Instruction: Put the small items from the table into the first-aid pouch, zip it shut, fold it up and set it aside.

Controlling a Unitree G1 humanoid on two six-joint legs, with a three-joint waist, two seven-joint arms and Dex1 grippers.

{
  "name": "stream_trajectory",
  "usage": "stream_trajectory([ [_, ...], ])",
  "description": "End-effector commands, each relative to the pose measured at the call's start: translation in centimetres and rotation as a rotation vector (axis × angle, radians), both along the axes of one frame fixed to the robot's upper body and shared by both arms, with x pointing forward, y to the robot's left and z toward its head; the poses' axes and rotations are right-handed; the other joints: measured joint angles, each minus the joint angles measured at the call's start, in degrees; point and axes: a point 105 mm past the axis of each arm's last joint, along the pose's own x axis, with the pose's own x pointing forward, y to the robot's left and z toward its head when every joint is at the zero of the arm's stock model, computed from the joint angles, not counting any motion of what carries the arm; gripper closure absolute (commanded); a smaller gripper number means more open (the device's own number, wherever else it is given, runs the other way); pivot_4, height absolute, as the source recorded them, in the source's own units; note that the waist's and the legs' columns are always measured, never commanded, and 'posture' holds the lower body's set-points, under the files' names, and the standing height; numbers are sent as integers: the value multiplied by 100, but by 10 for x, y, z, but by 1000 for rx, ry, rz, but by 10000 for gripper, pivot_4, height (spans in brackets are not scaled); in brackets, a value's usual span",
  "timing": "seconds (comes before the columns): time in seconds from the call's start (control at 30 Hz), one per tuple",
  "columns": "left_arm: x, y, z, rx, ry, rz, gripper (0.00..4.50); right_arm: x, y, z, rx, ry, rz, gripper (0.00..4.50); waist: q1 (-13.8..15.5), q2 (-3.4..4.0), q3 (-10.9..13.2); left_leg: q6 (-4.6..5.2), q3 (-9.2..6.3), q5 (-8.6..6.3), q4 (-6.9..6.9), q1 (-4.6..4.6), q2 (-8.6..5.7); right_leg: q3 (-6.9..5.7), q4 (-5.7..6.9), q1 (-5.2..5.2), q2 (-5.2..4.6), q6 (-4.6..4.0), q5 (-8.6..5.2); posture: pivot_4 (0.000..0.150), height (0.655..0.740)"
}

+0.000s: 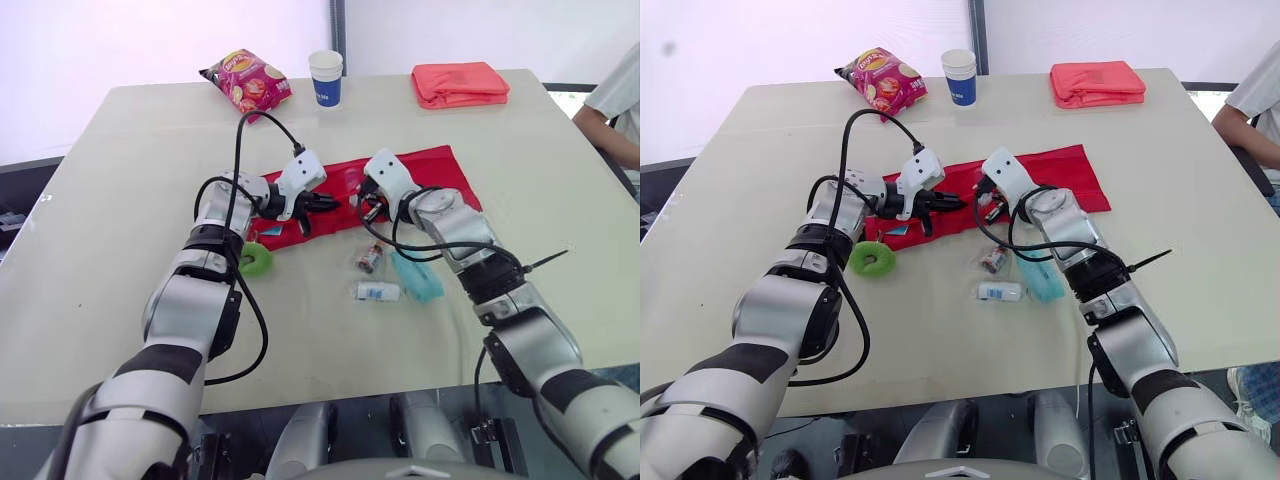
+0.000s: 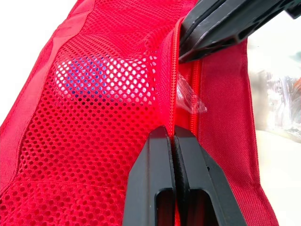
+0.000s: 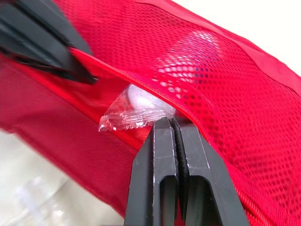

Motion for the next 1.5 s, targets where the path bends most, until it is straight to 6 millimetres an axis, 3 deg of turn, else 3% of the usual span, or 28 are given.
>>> stream_trajectory([
  [0.03,1,-6,11,-8,-48,-24,45000,6,13,4,46,-87,-66,44533,-9,0,0,0,0,0,0,0,0,0,1,0,0,0,0,1500,7400],
  [0.17,1,-7,11,1,-52,-31,45000,11,30,-2,77,-152,-94,44533,-22,0,0,-1,0,1,-2,1,0,1,0,-1,1,0,0,1500,7400],
  [0.33,1,-8,11,4,-57,-31,45000,-2,55,-7,118,-169,78,44533,-19,0,0,-1,0,1,0,0,-1,1,-1,0,1,0,0,1500,7400],
  [0.47,3,-4,13,5,-69,-10,45000,-8,40,-7,174,-81,67,44533,-24,0,0,-1,-2,1,-1,1,-1,0,0,0,2,0,0,1500,7400],
  [0.53,4,-3,13,-1,-69,-2,45000,-9,29,-6,236,-10,6,37595,-29,0,0,-1,-7,1,0,0,0,1,1,0,3,0,0,1500,7400],
  [0.57,4,-3,13,-5,-68,3,45000,-9,24,-6,269,28,-24,37595,-19,0,0,-1,-7,1,0,0,-1,1,1,0,3,0,0,1500,7400],
  [0.7,4,-3,13,-26,-56,12,45000,-12,25,-1,378,114,-103,17425,-10,0,0,-2,-10,1,1,0,-1,0,2,1,3,0,0,1500,7400],
  [0.77,4,-4,14,-42,-48,10,45000,-12,33,0,387,112,-115,9811,-22,0,0,-2,-12,1,-1,1,-1,2,2,0,4,0,0,1500,7400],
  [0.97,2,-6,18,-75,-29,-5,45000,-13,66,4,400,44,-88,9811,-26,0,0,-2,-14,1,-2,2,-3,7,3,-2,5,0,0,1500,7400],
  [1.17,-1,-5,18,-68,-23,-34,45000,-3,77,7,362,-102,-75,9811,-86,0,0,-4,-15,2,-4,4,-5,7,2,-2,5,0,0,1500,7400],
  [1.33,-4,-5,19,-72,-21,-51,45000,-1,82,9,366,-160,-45,29761,-142,0,0,-5,-18,3,-8,3,-4,5,0,-2,5,0,0,1500,7400],
  [1.37,-4,-4,19,-69,-22,-50,45000,-1,82,8,364,-166,-38,35849,-153,0,0,-5,-19,3,-8,3,-4,5,0,-2,5,0,0,1500,7400],
  [1.43,-4,-3,18,-66,-22,-47,45000,-1,81,5,350,-176,-28,43921,-169,1,0,-5,-19,3,-8,4,-4,6,0,-2,5,0,0,1500,7400],
  [1.5,-3,-1,18,-60,-25,-39,45000,-2,79,3,330,-190,-15,44607,-172,1,0,-6,-23,3,-9,4,-4,6,0,-3,7,0,0,1500,7400],
])
